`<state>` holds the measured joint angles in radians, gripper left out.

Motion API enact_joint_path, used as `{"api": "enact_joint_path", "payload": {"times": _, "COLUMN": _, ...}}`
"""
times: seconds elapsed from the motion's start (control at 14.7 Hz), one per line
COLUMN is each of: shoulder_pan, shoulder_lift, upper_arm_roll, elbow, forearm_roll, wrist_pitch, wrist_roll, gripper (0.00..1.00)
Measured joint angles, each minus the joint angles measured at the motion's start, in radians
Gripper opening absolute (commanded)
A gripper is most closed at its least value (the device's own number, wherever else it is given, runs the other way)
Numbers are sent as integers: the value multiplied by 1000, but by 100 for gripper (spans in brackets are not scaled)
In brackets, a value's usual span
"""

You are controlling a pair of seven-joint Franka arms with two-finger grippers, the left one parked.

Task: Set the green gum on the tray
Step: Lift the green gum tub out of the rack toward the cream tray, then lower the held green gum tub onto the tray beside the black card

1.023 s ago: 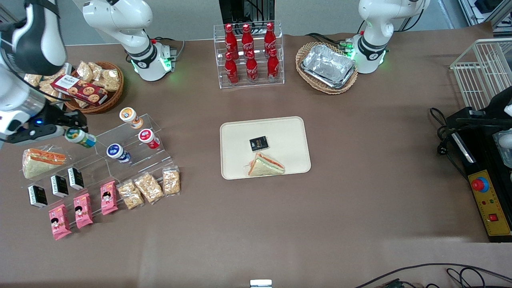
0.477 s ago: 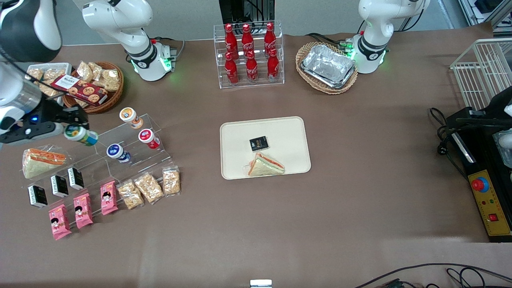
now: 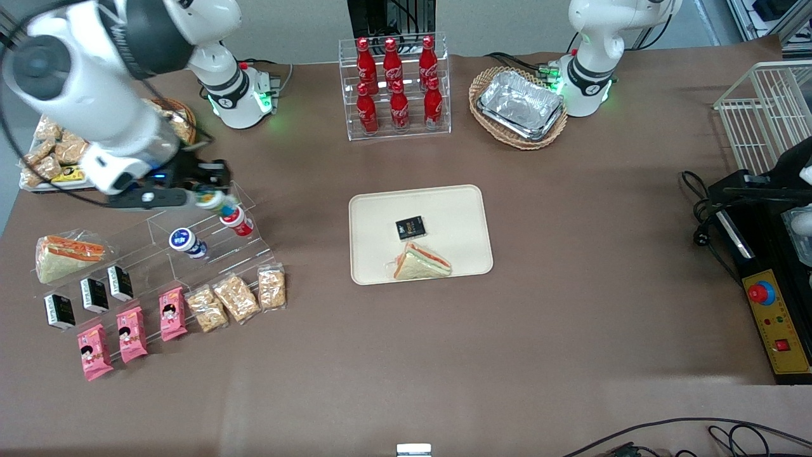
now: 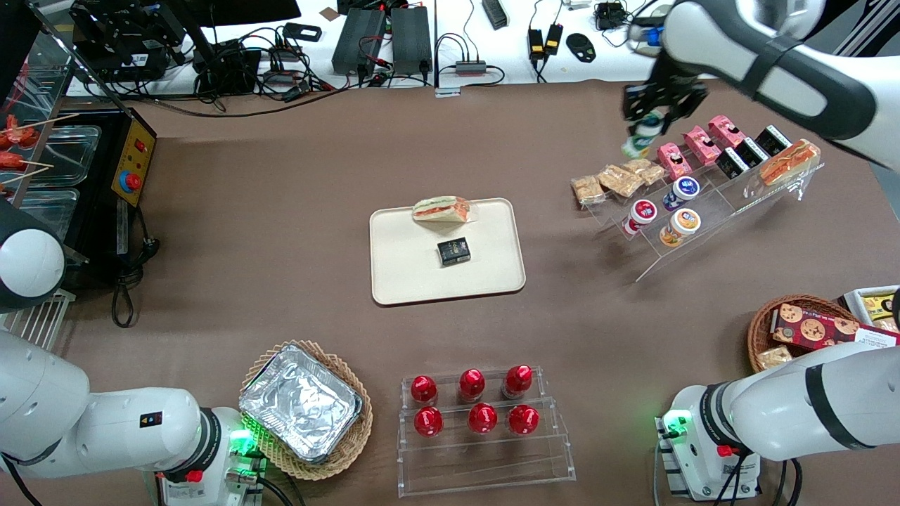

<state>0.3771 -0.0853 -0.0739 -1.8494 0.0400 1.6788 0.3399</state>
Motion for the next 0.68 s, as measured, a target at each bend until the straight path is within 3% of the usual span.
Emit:
{"api": "enact_joint_path", "payload": {"times": 0.27, "shoulder_pan": 81, "shoulder_lift": 53, "upper_arm_roll": -2, "elbow": -19, "forearm_roll": 20, "wrist_pitch": 63, "wrist_roll": 170, "gripper": 39}}
{"api": "enact_joint_path", "payload": {"times": 0.68, "shoulder_pan": 242, "shoulder_lift": 107, "upper_arm_roll": -2, "elbow": -243, "forearm_roll": 24, "wrist_pitch": 416, "wrist_roll": 470, "gripper": 39}}
